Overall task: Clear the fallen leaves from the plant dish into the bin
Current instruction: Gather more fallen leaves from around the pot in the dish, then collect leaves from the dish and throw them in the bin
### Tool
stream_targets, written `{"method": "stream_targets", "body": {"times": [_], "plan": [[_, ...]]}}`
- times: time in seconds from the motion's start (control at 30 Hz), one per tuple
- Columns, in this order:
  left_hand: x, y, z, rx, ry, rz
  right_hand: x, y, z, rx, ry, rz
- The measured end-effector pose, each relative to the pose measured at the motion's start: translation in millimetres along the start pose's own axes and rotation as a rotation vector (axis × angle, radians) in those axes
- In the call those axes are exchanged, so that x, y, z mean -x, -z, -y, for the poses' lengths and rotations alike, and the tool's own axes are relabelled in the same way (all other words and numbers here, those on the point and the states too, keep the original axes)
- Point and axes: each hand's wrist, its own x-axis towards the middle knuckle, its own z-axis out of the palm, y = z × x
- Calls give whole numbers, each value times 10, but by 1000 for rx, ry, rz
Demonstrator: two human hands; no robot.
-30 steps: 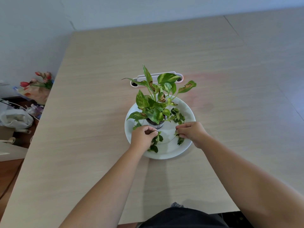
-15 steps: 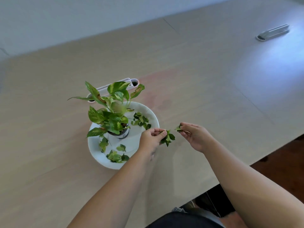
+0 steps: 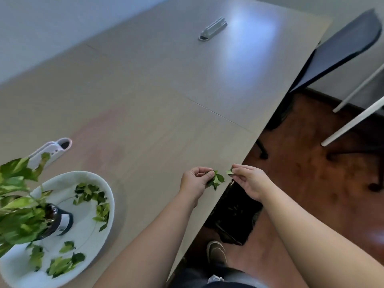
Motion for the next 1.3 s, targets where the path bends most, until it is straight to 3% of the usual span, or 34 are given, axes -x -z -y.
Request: {"method": "stream_targets", "body": {"times": [0.17,0.33,0.6,1.03,1.3], "plan": [[-120,-689,304,-193,13,97,-62,742,-5,62,11,-143],[-271,-1096,724,-384,80,161,-268,1352,-187,320,-61,-253],[-789,-1246,1156,-555,157,105,-775,1637,-533,589,-166,-384],[-975,-1405,1470,-611,318,84,-996,1774,-943,496,-220,-372],[-624,-1331,1144,-475,200,167,-741,1531,-574,388,-112,-366]]}}
